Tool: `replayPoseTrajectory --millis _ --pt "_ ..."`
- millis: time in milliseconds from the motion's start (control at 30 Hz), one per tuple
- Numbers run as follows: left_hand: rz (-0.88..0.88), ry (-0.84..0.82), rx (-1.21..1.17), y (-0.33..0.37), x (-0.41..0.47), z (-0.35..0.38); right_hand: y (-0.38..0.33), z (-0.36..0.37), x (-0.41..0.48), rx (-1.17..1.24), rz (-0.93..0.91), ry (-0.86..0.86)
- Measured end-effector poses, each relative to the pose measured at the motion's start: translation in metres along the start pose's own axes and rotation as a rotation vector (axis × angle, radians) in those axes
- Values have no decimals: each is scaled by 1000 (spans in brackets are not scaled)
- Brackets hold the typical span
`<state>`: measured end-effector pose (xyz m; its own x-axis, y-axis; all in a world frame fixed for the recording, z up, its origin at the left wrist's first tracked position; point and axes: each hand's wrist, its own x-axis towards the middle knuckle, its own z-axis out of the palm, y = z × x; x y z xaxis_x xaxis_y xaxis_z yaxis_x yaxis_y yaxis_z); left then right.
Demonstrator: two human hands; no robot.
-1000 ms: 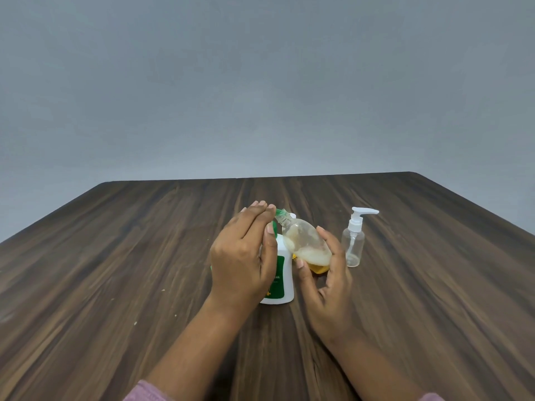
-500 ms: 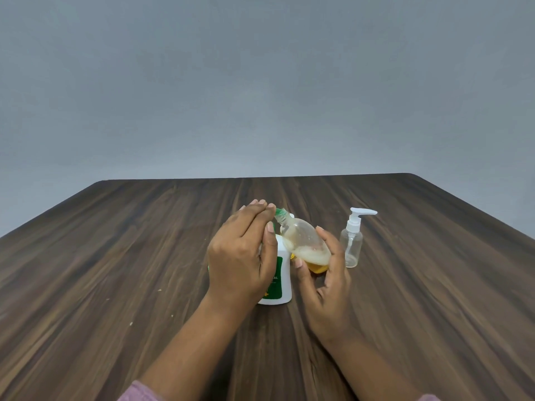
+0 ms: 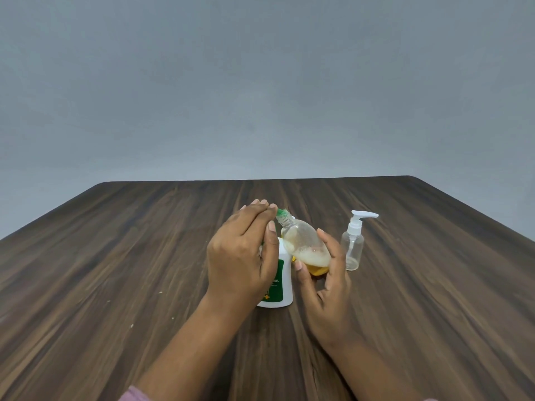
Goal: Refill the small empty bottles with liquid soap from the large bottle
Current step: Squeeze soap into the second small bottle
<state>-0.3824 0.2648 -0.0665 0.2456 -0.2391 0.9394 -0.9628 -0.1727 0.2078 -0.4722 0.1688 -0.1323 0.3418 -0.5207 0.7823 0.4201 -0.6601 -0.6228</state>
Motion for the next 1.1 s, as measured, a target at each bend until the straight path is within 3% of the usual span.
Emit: replayPoseTrajectory --millis 1100 --pt "21 4 11 2 4 -1 1 -2 -2 9 8 -23"
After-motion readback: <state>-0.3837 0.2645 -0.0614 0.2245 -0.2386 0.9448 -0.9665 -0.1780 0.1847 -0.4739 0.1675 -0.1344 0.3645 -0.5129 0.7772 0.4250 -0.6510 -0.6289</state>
